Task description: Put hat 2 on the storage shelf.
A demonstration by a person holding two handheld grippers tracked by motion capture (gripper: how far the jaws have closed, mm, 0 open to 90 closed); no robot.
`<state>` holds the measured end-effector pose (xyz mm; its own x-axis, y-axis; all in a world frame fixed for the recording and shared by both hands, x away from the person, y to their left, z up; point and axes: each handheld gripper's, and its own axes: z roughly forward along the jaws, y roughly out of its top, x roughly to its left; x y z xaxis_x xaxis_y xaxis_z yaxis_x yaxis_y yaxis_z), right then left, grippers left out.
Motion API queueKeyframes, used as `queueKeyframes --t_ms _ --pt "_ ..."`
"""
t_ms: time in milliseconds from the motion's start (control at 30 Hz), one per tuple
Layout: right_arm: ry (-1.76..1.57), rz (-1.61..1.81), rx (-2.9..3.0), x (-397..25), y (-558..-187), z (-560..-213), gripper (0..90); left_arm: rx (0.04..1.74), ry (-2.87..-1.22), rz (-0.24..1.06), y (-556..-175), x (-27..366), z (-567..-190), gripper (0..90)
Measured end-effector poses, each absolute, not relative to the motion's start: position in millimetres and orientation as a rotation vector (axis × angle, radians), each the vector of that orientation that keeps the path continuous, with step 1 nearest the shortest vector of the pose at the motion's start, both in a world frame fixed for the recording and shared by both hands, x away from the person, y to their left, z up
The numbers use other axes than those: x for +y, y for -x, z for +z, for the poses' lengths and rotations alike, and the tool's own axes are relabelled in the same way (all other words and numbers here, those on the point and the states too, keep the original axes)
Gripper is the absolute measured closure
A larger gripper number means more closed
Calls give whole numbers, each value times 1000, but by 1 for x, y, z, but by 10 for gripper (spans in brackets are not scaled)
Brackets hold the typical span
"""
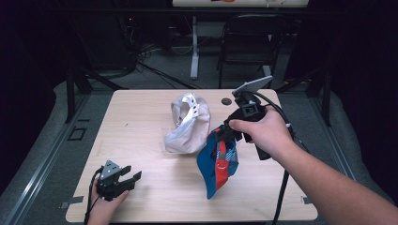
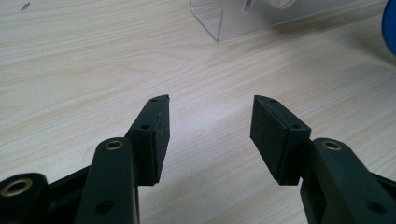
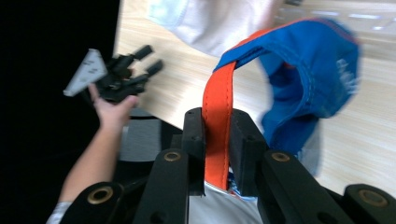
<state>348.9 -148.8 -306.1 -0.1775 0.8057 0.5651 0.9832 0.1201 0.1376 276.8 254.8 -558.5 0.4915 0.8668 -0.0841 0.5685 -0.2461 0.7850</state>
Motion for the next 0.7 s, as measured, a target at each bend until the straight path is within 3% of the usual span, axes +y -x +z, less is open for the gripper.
queueKeyframes --t_ms 700 --pt "1631 -1035 -1630 -213 -353 -314 783 1193 -1928 471 -277 256 -558 473"
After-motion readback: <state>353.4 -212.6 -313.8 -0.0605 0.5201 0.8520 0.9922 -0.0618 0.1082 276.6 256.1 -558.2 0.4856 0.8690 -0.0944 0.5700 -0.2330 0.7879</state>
